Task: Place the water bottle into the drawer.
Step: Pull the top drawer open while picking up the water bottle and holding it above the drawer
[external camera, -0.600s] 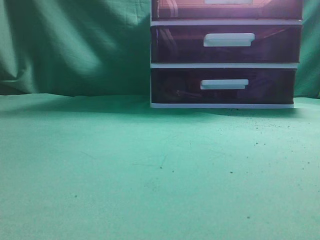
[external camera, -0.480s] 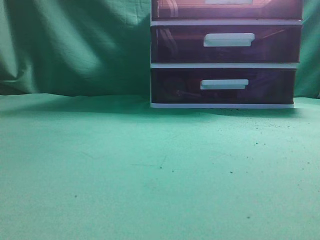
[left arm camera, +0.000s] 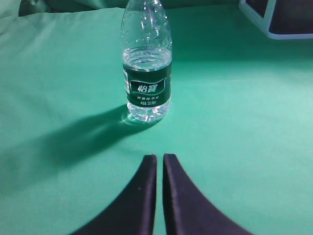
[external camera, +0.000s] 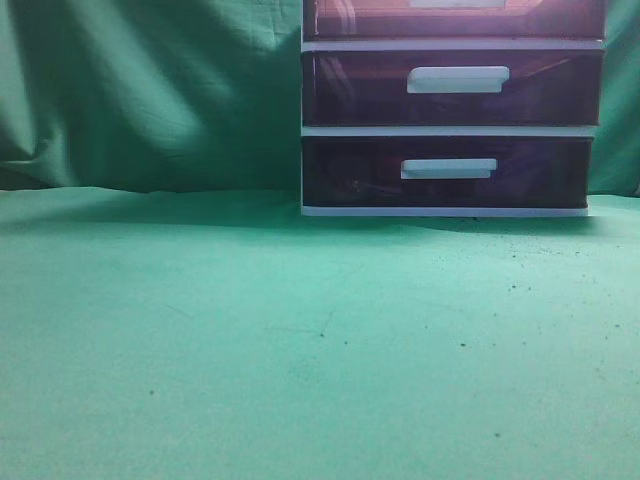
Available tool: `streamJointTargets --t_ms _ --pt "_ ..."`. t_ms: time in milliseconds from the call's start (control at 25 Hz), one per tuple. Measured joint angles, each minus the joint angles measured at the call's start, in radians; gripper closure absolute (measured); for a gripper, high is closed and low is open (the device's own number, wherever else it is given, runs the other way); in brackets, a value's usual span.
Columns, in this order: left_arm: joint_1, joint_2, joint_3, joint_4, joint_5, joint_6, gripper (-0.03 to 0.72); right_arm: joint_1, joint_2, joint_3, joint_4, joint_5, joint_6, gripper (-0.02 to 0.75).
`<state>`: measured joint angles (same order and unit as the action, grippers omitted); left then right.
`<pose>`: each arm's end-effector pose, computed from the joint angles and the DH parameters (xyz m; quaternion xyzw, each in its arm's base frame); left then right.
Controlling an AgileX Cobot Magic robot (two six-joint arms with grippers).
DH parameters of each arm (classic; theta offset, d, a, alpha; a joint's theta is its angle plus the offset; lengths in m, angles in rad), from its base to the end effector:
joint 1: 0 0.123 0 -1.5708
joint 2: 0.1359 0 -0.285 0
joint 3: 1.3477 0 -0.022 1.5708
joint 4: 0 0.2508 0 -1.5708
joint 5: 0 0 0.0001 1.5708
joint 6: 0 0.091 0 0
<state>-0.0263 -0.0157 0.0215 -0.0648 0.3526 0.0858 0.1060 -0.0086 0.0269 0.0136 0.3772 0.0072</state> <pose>0.0528 -0.0034 0.1751 0.0272 0.7955 -0.0093 0.6053 0.0523 0.0060 0.1707 -0.0362 0.8065 0.0391 0.5889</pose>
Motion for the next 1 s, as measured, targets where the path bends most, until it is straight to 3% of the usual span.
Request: streamJointTargets --t_ms 240,440,640,840,1000 --pt "0.000 0.000 0.000 -0.017 -0.016 0.000 0.688 0.000 0.000 0.000 0.000 0.000 0.000 0.689" --pt "0.000 0.000 0.000 -0.233 -0.234 -0.010 0.688 0.000 0.000 0.000 0.000 0.000 0.000 0.689" --pt "0.000 0.000 0.000 -0.225 -0.493 -0.010 0.688 0.000 0.000 0.000 0.000 0.000 0.000 0.689" --pt "0.000 0.000 0.000 -0.223 -0.603 -0.019 0.688 0.000 0.000 0.000 0.000 0.000 0.000 0.689" --pt "0.000 0.000 0.000 -0.214 -0.645 -0.185 0.688 0.000 0.000 0.000 0.000 0.000 0.000 0.689"
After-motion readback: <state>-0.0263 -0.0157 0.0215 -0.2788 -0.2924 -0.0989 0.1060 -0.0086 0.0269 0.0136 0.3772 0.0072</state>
